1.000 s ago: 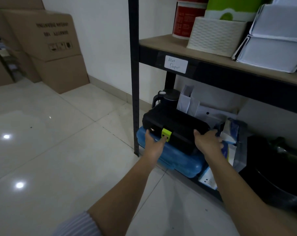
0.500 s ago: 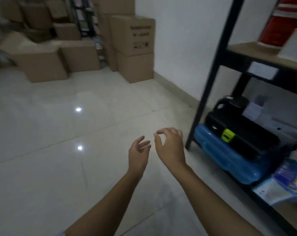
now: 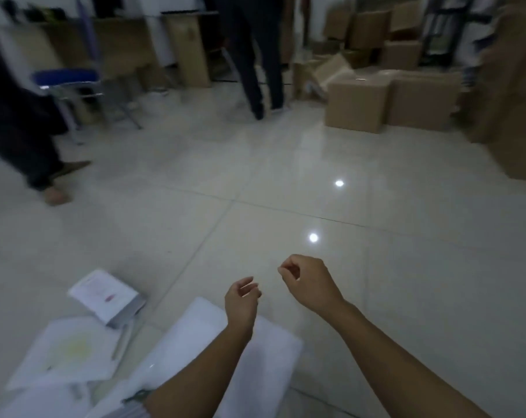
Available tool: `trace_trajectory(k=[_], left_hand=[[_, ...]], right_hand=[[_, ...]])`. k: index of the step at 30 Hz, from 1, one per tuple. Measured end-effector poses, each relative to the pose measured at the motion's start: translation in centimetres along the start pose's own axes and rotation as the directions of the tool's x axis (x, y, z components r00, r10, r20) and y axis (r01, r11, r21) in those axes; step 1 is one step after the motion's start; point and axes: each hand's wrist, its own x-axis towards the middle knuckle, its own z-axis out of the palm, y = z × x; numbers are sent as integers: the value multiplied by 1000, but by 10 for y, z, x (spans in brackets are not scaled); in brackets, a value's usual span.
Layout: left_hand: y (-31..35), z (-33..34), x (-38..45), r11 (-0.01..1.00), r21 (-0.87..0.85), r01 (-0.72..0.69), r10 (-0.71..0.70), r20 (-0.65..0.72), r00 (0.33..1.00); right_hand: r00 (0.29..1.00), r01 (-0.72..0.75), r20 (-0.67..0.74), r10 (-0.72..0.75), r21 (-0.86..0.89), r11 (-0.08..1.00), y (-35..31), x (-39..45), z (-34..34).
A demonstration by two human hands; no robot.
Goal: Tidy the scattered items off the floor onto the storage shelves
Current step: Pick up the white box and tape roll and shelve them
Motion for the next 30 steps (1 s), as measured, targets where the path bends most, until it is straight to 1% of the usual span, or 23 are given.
trace_trajectory(k=[2, 3, 6, 7, 9, 11, 13, 15, 18, 20, 22, 25, 27, 28, 30], left_hand=[[-8, -46, 17, 999, 6, 39, -39, -90, 995], [-12, -71, 25, 997, 19, 69, -66, -111, 992], [-20, -147, 35, 976, 81, 201, -193, -96, 977], [-24, -175, 33, 968, 94, 234, -223, -115, 968], [-36, -229, 28, 966, 80, 247, -225, -217, 950], [-53, -279, 16, 966, 54, 254, -219, -357, 908], [-74, -321, -4, 963, 4, 269, -235, -468, 852], [-93, -351, -27, 958, -64, 279, -271, -513, 814], [-105, -382, -46, 952, -135, 276, -305, -516, 800], [-105, -397, -44, 950, -236, 205, -306, -560, 770], [-104, -400, -34, 921, -368, 129, -337, -583, 739], [-103, -389, -11, 858, -511, 43, -380, -577, 723], [-103, -378, 7, 824, -567, -3, -389, -569, 724], [-103, -372, 17, 819, -574, -25, -382, -577, 722], [-104, -363, 35, 830, -551, -88, -347, -632, 693]], right_hand=[[997, 21, 73, -25, 54, 998, -21, 15, 43], [994, 18, 108, -27, 79, 997, -30, 21, 67], [980, -29, 199, 4, 122, 992, -53, 25, 140], [976, -48, 219, 20, 125, 991, -61, 23, 165], [964, -73, 266, 30, 154, 985, -75, 16, 211], [936, -98, 350, 36, 161, 982, -93, 3, 256], [896, -148, 439, 60, 169, 974, -112, -13, 298], [860, -176, 505, 74, 156, 972, -128, -31, 330], [811, -138, 582, 53, 103, 985, -144, -47, 359], [799, -123, 599, 52, 79, 989, -150, -45, 372], [801, -101, 596, 46, 60, 993, -153, -40, 382], [817, -72, 576, 28, 54, 996, -151, -25, 396], [843, -59, 537, 22, 51, 997, -145, -15, 407], [863, -57, 505, 25, 48, 997, -142, -10, 413], [899, -40, 437, 33, 7, 999, -134, 0, 423]])
